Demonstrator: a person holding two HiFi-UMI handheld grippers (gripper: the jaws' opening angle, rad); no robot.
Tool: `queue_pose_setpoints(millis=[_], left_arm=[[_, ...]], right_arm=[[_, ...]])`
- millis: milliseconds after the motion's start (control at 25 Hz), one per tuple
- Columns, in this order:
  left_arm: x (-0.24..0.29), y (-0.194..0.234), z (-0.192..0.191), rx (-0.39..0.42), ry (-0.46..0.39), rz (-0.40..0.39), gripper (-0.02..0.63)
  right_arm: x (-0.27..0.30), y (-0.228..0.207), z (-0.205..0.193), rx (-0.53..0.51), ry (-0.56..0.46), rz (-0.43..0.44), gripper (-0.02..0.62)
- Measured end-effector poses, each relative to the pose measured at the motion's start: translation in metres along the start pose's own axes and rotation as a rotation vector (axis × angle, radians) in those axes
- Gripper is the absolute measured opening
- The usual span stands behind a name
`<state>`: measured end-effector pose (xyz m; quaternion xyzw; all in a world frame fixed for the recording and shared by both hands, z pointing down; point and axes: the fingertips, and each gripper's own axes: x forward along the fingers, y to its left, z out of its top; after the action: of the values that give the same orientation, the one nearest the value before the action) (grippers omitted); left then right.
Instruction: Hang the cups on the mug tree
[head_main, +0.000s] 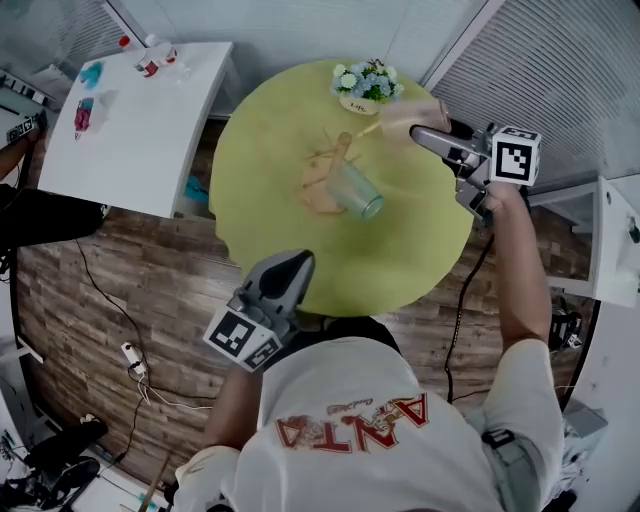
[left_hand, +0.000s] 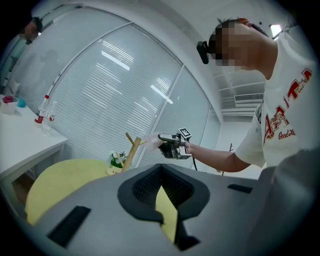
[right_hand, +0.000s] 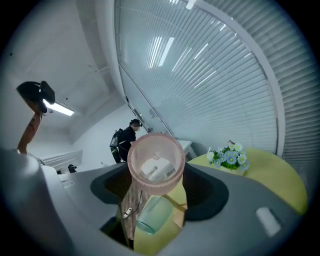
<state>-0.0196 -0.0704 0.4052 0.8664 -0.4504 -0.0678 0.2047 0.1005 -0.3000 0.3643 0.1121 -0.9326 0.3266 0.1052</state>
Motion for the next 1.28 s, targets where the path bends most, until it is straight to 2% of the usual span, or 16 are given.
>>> queue_pose_setpoints(millis=[160, 480, 800, 1280], left_arm=[[-0.002, 0.003, 0.001, -0.005, -0.006, 0.013, 0.009], [-0.002, 0.008, -0.001, -0.014, -0.005, 0.028, 0.009], [-0.002, 0.015, -0.002, -0.022, -0.006, 0.054, 0.009], [-0.004, 0.019, 0.0, -0.019, -0.002, 0.07, 0.009]], right_arm=[[0.02, -0.003, -0.002, 0.052, 0.078, 0.066, 0.308], [0.042, -0.011, -0.015, 0.177, 0.168, 0.2, 0.308], [0.056, -0.015, -0.028, 0.206, 0.222, 0.254, 0.308], [0.064, -0.011, -0.036, 0.247, 0.241, 0.316, 0.31]])
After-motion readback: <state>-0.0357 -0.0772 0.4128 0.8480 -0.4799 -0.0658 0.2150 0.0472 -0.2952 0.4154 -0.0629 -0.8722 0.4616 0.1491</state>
